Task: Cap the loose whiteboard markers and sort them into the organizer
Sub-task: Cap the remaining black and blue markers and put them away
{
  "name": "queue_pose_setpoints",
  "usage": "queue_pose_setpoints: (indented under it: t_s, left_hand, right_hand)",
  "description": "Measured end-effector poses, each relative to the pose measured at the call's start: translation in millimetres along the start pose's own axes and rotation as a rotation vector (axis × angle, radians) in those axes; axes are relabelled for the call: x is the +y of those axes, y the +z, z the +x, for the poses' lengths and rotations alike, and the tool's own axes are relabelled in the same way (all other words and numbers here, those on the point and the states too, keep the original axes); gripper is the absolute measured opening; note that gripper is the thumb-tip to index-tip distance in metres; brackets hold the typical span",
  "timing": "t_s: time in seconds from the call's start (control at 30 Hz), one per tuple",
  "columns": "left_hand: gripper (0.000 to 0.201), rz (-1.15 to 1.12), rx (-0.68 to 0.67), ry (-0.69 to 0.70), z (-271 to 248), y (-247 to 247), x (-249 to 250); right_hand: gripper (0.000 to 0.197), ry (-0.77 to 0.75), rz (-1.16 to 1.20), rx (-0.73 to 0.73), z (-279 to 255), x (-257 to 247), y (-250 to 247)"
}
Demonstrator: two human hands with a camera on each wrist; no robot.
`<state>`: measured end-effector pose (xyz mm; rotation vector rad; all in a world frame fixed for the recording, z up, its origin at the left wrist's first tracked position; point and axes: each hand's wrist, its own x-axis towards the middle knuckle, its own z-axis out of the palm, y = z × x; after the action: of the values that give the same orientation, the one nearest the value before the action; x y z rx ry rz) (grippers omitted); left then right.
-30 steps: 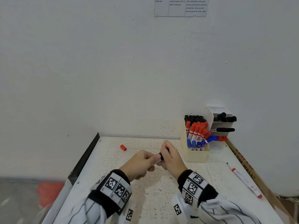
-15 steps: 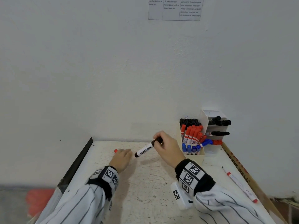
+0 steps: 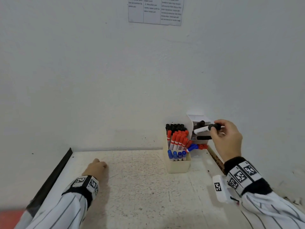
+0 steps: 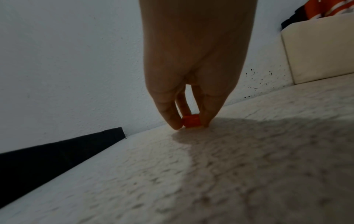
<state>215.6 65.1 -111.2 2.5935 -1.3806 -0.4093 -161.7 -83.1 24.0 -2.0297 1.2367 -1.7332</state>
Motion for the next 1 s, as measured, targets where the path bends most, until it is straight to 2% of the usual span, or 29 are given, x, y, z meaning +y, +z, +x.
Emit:
queue_pose_setpoints:
  t_s: [0.17,0.3,0.43,0.53,0.63,0.7,0.83,0.9,1.0]
  left_hand:
    - [0.024,0.001,0.001,-0.005,-5.5,0.7,1.4]
    - [0.024,-0.018,-0.007,0.036,-13.6,1.3,10.8]
    - [0.012,-0.07,0.012,0.079,-25.2,0.2,22.3]
    - [0.014,-0.185,0.014,0.063,-31.9,0.9,27.7]
    - [0.012,-0.304,0.013,0.058,-39.0,3.7,33.3]
    - [0.009,-0.388,0.02,0.051,-43.2,5.0,37.0]
    - [0.006,-0.419,0.017,0.055,-50.0,6.5,42.0]
    - [0.007,-0.438,0.008,0.058,-53.8,8.1,44.8]
    - [0.007,-0.539,0.015,0.047,-61.6,10.3,49.6]
  right_hand:
    - [0.021,0.007,-0.056,-0.076,-12.2,28.4,9.6]
    - [0.02,0.085,-0.045,-0.143,-12.3,35.2,25.6]
    - [0.016,0.082,-0.23,-0.254,-8.6,48.3,41.2]
    - [0.022,0.099,-0.363,-0.38,-14.1,53.2,46.3]
    - [0.016,0.114,-0.345,-0.257,-26.4,53.4,37.1]
    - [0.015,0.208,-0.356,-0.261,-34.9,61.6,26.3]
    - [0.032,0.569,-0.563,-0.646,-60.6,94.9,7.3]
    - [0.035,0.632,-0.712,-0.82,-75.6,103.8,-0.4]
    - [0.029,0.633,-0.745,-0.869,-87.7,106.6,-3.7]
